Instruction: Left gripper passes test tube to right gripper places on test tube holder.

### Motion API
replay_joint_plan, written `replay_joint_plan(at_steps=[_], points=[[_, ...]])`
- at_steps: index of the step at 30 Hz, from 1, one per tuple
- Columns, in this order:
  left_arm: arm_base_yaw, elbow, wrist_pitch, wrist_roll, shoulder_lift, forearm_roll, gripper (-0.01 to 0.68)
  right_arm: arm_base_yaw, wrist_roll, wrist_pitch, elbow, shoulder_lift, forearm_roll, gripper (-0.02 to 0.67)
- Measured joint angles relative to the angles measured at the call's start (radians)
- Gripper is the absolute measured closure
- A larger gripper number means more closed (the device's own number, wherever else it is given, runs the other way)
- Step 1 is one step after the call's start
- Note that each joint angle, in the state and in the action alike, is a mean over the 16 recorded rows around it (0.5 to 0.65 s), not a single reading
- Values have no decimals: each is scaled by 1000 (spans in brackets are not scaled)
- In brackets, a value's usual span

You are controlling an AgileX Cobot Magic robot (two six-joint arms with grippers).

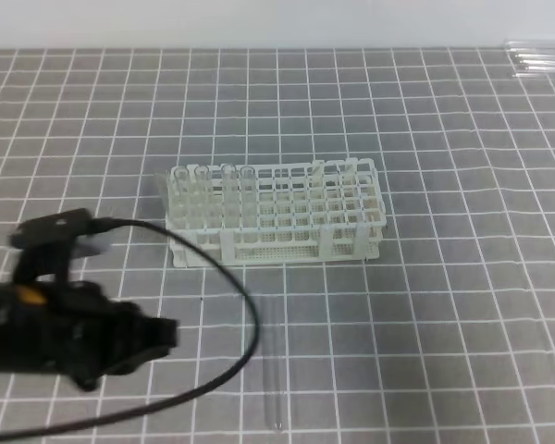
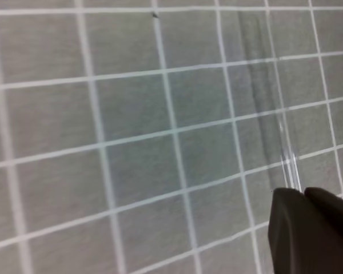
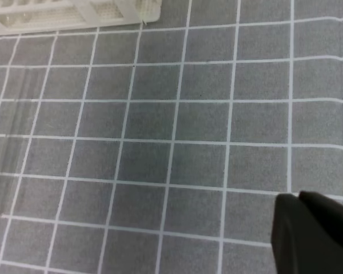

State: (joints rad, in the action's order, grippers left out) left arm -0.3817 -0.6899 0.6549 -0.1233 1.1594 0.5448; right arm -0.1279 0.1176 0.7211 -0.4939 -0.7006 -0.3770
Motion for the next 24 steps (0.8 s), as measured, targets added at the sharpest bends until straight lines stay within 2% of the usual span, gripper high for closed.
replay_joint_plan(at_steps=[6, 14, 20, 24], points=[[-175, -134, 15, 129, 194, -82, 674, 0, 1, 6, 0, -2, -7, 662], [-374, -349, 136, 301, 416, -248, 675, 0, 1, 25, 0, -2, -19, 662], [-455, -451, 216, 359, 513, -334, 646, 0, 1, 42, 0, -2, -24, 662], [-474, -484, 242, 371, 551, -362, 583, 0, 1, 49, 0, -2, -25, 662]])
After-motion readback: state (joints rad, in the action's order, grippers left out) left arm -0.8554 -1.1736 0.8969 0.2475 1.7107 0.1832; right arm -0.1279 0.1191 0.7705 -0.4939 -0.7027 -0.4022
